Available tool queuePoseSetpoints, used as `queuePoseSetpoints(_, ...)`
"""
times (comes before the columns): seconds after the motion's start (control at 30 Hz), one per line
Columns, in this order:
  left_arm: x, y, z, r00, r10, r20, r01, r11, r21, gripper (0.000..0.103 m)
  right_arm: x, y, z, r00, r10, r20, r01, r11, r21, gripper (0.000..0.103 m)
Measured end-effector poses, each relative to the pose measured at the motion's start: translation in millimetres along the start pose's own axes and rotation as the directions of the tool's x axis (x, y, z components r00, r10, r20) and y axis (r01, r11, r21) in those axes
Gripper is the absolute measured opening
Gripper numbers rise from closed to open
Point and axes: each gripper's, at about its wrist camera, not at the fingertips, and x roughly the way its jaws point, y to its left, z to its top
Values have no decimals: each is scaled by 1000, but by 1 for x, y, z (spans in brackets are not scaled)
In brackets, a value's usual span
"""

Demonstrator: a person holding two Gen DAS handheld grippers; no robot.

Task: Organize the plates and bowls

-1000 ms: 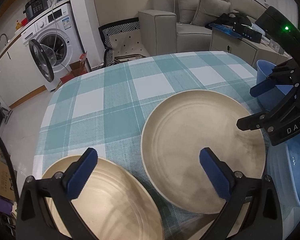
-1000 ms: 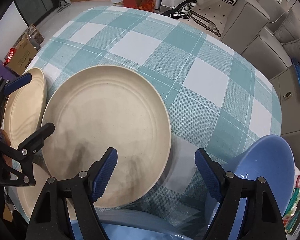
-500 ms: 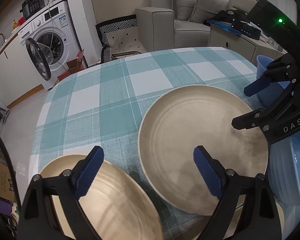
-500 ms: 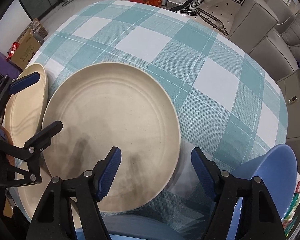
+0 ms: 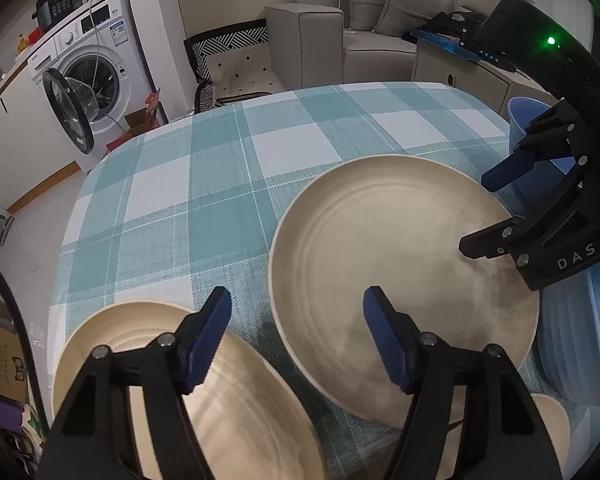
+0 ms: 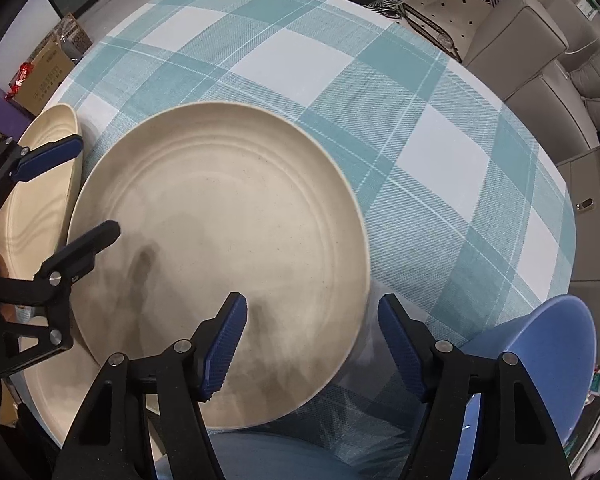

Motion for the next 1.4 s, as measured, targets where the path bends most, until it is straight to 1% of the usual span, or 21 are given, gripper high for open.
queuePoseSetpoints(0.03, 1, 0, 0, 1000, -4, -7, 4, 1000, -2, 59, 1, 0, 0, 1000, 0, -3, 0, 1000, -1, 66)
queuePoseSetpoints(0.1, 3, 0, -1, 1000, -13, -14, 13, 1000, -7, 55, 2, 1, 1, 1000, -2, -8, 2, 1000, -2, 64)
queuePoseSetpoints(0.17, 4, 0, -2, 1000, -20, -20, 20, 1000, -8, 49, 4, 3, 3, 1000, -13, -16, 13, 1000, -7, 63)
queuePoseSetpoints(0.3, 5, -2, -3, 999, -32, -28, 32, 999, -5, 41, 7, 4, 2, 999, -27, -23, 27, 1000, -8, 60)
queuePoseSetpoints(0.37, 5, -1, -4, 999, -30, -34, 30, 1000, -8, 36, 8, 3, 2, 999, -32, -22, 32, 999, 0, 54)
queuePoseSetpoints(0.43, 5, 0, -5, 999, -32, -32, 31, 999, -13, 34, 7, 4, 2, 999, -32, -22, 33, 999, 5, 51)
queuePoseSetpoints(0.47, 4, 1, -5, 999, -36, -31, 36, 999, -18, 34, 7, 3, 1, 999, -34, -24, 35, 999, 4, 48)
queuePoseSetpoints(0.53, 5, 3, -4, 999, -44, -32, 43, 999, -26, 33, 7, 3, -1, 999, -36, -26, 36, 999, 1, 47)
queuePoseSetpoints(0.67, 4, 1, -5, 999, -35, -36, 34, 999, -9, 33, 8, 6, -2, 998, -45, -34, 45, 999, -9, 46)
queuePoseSetpoints(0.97, 2, -2, -7, 998, -36, -53, 36, 999, 3, 34, 14, 25, -3, 995, -76, -70, 73, 996, -48, 47)
queuePoseSetpoints(1.1, 2, -1, -6, 998, -38, -52, 37, 999, -11, 34, 11, 30, -4, 996, -66, -53, 65, 998, -17, 46)
queuePoseSetpoints(1.13, 3, -1, -6, 998, -36, -50, 35, 999, -13, 33, 11, 30, -4, 997, -67, -46, 66, 998, -11, 45)
queuePoseSetpoints(1.17, 3, 0, -6, 998, -31, -46, 30, 999, -17, 31, 11, 29, -5, 996, -73, -42, 72, 997, -8, 41)
queuePoseSetpoints(1.27, 4, 3, -4, 999, -26, -41, 25, 999, -34, 28, 10, 26, -3, 996, -81, -30, 81, 997, 9, 35)
queuePoseSetpoints(1.4, 7, 4, -1, 999, -19, -37, 18, 999, -39, 28, 11, 28, 1, 995, -94, -27, 94, 996, 9, 34)
